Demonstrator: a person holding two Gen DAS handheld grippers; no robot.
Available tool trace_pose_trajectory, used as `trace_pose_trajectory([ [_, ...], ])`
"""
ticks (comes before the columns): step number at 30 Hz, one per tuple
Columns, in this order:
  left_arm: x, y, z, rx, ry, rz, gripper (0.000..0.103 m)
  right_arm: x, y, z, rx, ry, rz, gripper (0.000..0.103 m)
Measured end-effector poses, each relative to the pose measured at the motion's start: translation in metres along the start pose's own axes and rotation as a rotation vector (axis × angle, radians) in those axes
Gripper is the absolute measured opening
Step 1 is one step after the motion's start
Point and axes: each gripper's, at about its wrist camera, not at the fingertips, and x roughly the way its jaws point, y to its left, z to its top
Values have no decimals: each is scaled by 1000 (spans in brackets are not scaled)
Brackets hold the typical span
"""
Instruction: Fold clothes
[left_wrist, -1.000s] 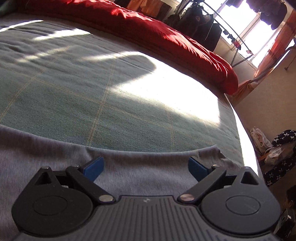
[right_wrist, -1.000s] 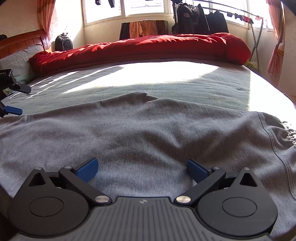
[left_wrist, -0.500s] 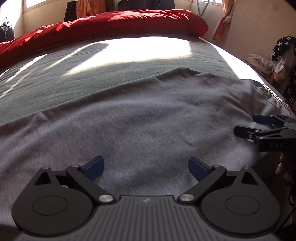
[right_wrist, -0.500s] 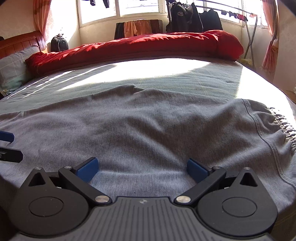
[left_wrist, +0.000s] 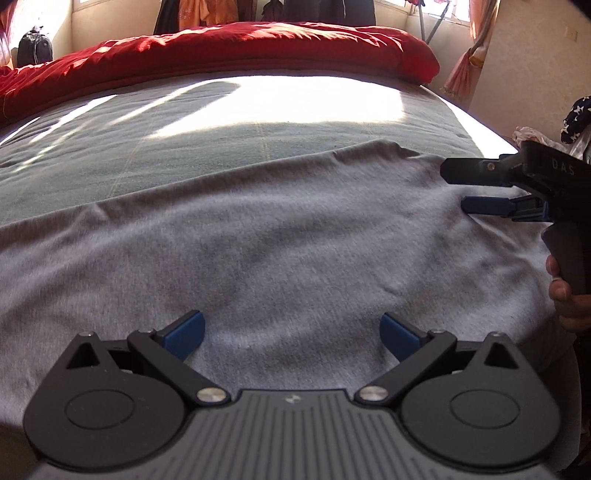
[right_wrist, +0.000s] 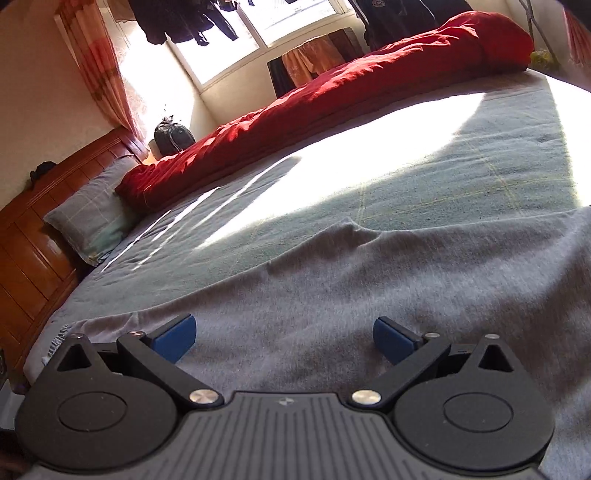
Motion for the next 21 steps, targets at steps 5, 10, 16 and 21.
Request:
trace_pose_trajectory([
  [5,-1,3,1,-9,2,-7,101,-8,-12,1,30,-22,-18,103],
  [10,-2,3,4,-6,-1,-11,101,-37,-29,11,39,-96,-110,103],
  [16,-4,8,4,-25,-4,-27,101,-36,-57,13,94,-70,-158,103],
  [21,-3,11,6,-41,-1,-25,101,-44,-60,26,52,-108,-263,103],
])
